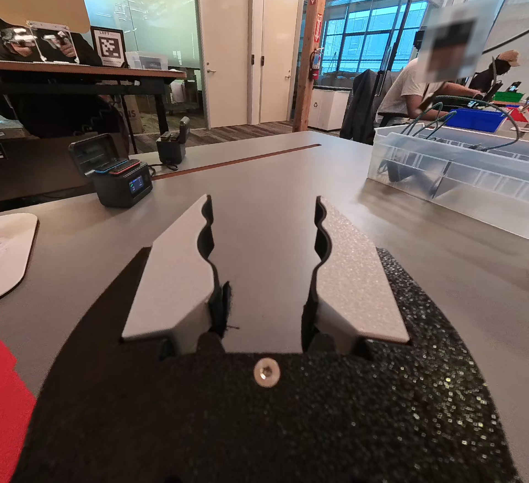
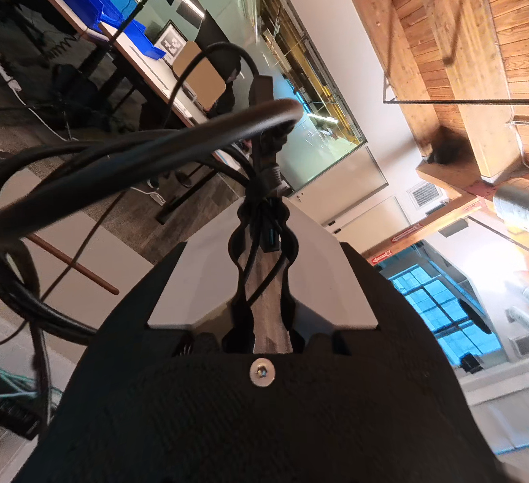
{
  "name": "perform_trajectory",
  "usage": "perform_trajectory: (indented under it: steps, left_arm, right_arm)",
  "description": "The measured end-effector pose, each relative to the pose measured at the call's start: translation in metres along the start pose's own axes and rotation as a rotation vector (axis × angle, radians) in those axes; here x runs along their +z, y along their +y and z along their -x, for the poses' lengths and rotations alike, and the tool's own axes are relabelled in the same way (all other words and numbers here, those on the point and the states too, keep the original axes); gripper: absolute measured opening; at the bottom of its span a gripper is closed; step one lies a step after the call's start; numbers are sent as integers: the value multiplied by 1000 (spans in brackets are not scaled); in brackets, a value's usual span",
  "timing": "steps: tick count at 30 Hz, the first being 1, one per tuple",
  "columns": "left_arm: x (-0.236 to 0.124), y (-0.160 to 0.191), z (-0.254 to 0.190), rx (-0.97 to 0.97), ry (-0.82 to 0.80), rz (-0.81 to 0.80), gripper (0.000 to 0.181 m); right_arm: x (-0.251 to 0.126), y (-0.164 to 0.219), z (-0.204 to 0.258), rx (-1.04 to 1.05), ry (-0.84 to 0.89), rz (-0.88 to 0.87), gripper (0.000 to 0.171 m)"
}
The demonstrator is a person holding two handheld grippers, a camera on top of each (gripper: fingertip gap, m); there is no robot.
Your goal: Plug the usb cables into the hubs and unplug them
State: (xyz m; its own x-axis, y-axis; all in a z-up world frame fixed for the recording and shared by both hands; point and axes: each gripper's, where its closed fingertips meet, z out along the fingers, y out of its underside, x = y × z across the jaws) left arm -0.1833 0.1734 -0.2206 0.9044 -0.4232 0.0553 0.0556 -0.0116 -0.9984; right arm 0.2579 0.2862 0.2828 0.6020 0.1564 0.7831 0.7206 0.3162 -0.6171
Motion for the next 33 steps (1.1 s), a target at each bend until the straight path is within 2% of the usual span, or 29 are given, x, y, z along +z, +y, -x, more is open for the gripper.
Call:
perform_trajectory:
  steps: [3,8,12,16,27,30,33]
  left_arm:
    - [1,2,-1,0,3,9,69]
    - [1,4,-2,7,7,19,69]
    - [1,5,-3,11,7,26,69]
    - [1,5,-1,4,5,25,68]
    - [1,6,-2,-12,12,27,68]
    - [2,6,-2,-11,13,28,68]
    - [1,6,-2,-14,13,25,68]
  right_arm:
    - [-7,10,-8,-4,7,6,17]
    - [-5,49,-4,-74,44,57,17]
    - [1,71,6,-191,48,115,18]
    - [2,79,8,-280,47,154,17]
    - [-17,72,-40,-265,160,161,17]
    - [-12,80,-28,-286,136,161,17]
    - [-3,94,5,-356,77,162,18]
